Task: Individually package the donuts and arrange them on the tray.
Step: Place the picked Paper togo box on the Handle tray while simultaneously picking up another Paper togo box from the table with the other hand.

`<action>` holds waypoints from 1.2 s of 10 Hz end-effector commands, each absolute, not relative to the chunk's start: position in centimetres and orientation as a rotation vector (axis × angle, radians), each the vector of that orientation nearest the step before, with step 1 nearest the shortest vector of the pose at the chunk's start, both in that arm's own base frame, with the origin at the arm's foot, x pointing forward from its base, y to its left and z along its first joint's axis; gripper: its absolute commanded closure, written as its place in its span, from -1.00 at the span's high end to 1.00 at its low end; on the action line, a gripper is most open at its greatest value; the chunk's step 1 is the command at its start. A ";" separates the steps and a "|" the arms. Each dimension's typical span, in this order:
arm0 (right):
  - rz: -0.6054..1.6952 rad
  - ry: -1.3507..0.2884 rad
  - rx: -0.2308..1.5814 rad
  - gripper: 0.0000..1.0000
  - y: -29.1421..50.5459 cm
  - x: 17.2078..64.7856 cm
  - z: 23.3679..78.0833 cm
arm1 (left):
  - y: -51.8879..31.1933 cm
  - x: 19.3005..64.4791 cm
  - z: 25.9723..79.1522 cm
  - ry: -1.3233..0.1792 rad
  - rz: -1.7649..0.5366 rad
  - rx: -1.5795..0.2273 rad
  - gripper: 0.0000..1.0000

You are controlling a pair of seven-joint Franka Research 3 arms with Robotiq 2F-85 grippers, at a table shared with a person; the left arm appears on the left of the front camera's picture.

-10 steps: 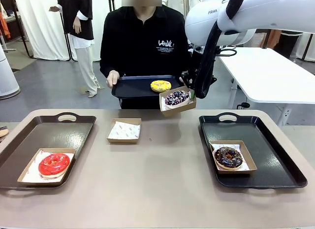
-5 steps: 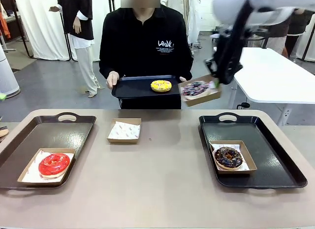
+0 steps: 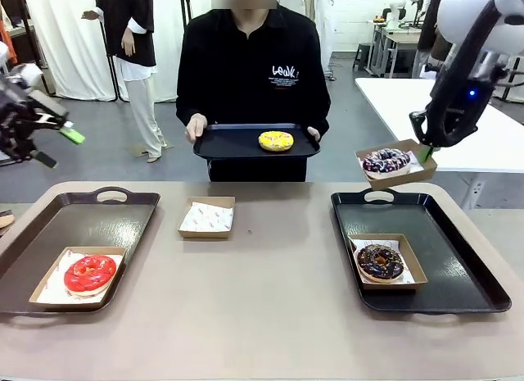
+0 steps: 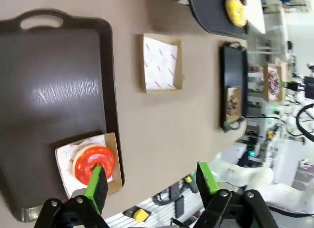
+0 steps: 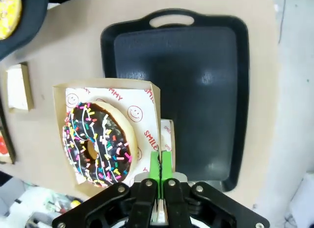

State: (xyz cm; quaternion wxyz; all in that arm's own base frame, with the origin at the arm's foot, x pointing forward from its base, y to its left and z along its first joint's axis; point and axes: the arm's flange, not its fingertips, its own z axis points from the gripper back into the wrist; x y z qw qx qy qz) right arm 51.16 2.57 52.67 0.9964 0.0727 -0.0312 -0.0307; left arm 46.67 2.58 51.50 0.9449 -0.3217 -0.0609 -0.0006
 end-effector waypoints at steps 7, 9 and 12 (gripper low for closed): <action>0.010 -0.032 0.128 -0.98 3.7 55.2 46.3 | -13.2 49.6 45.3 -0.139 -0.019 -0.190 0.89; 0.007 -0.025 0.118 -0.98 4.3 55.7 45.5 | -15.8 49.5 42.0 -0.125 -0.040 -0.140 0.89; 0.006 -0.015 0.142 -0.98 3.9 54.9 45.6 | -17.6 50.1 39.7 -0.161 -0.060 -0.098 0.89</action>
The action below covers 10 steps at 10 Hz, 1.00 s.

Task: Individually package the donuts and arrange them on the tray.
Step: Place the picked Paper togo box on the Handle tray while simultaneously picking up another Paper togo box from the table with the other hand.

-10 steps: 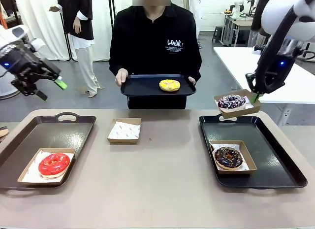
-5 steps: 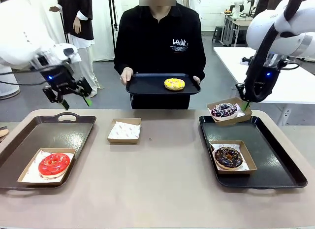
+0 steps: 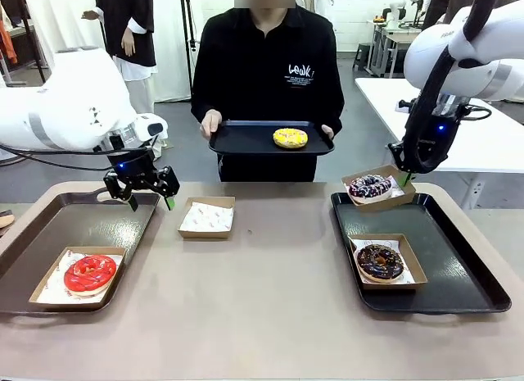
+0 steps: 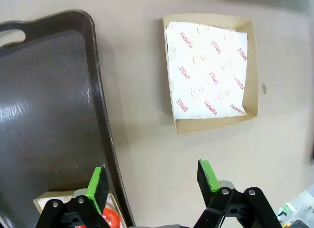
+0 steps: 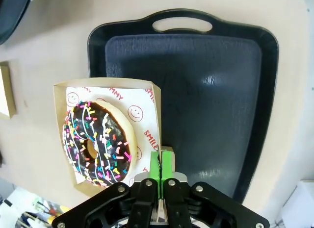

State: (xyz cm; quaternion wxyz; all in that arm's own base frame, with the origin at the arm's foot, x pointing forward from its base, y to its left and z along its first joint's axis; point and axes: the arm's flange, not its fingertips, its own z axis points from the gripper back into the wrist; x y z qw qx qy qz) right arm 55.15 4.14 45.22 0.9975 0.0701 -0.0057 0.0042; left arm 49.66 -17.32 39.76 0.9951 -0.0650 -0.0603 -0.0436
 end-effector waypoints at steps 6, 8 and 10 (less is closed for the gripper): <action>0.006 -0.015 0.142 -0.98 3.9 54.9 45.6 | -17.7 50.3 39.1 -0.141 -0.091 -0.129 0.89; 0.006 -0.015 0.142 -0.98 3.9 54.9 45.6 | -17.7 50.3 39.1 -0.141 -0.091 -0.129 0.89; 0.006 -0.015 0.142 -0.98 3.9 54.9 45.6 | -17.7 50.3 39.1 -0.141 -0.091 -0.129 0.89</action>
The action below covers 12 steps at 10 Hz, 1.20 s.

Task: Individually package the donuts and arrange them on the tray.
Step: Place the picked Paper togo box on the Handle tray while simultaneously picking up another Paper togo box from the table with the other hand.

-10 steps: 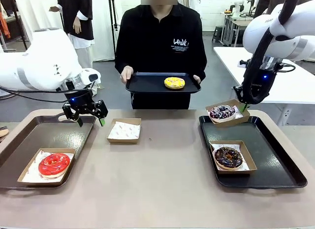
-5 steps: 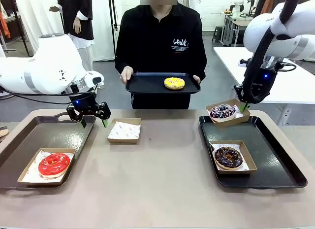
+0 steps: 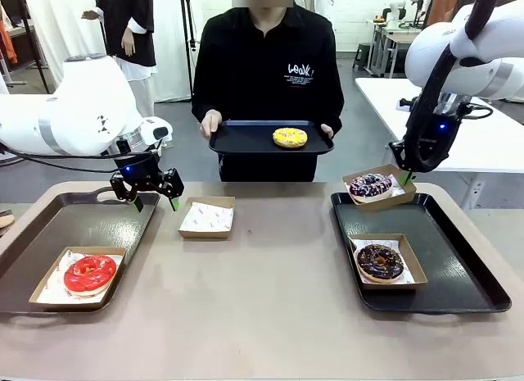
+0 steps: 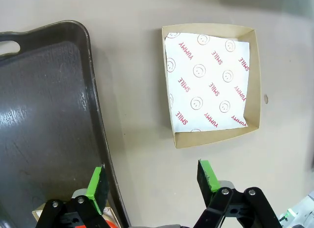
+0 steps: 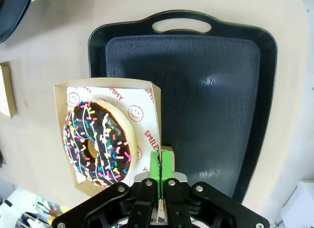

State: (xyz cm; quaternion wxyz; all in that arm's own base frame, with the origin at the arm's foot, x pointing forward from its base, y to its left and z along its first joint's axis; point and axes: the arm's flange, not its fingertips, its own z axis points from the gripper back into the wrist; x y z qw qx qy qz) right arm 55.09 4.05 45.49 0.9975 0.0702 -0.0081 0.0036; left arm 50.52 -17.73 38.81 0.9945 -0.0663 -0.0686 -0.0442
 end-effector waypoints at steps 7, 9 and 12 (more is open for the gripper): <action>-0.110 -0.090 0.026 -0.98 5.0 56.5 43.4 | -20.9 53.2 39.8 -0.079 -0.035 -0.100 0.89; -0.131 -0.095 0.048 -0.98 5.4 57.2 42.6 | -21.7 54.6 39.4 -0.073 -0.001 -0.064 0.89; -0.091 -0.067 0.057 -0.98 5.5 57.8 41.2 | -22.1 56.6 37.9 -0.041 0.031 -0.041 0.89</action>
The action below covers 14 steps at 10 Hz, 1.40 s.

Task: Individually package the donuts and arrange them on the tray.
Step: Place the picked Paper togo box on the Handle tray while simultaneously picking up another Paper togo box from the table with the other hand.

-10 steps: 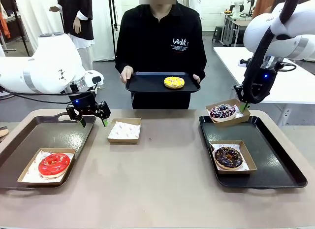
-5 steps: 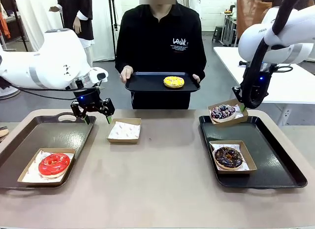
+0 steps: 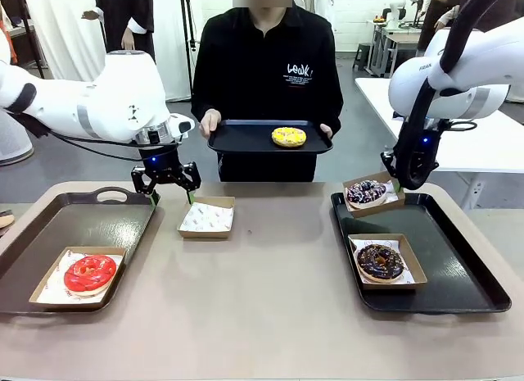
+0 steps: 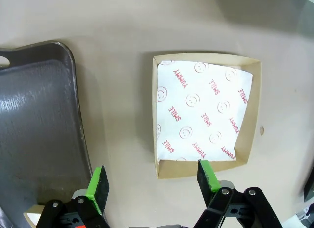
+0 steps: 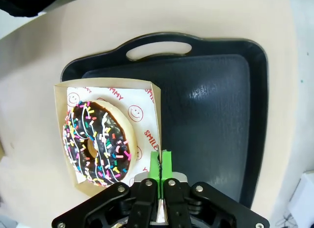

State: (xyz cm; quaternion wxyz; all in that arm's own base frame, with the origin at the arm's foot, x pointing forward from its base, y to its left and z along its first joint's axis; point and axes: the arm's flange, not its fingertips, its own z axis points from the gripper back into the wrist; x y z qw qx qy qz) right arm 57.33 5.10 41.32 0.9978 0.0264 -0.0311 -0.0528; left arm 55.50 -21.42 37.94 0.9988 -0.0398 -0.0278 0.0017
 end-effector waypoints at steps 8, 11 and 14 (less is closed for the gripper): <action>-0.005 -0.041 0.074 -0.98 1.4 58.6 39.2 | -22.6 58.3 35.4 -0.001 0.045 -0.001 0.89; 0.010 -0.051 0.101 -0.98 -0.4 58.8 38.1 | -23.2 59.0 34.4 -0.018 0.030 -0.017 0.89; -0.006 -0.068 0.138 -0.98 -1.1 59.2 37.2 | -23.5 59.1 33.4 -0.016 0.012 -0.025 0.89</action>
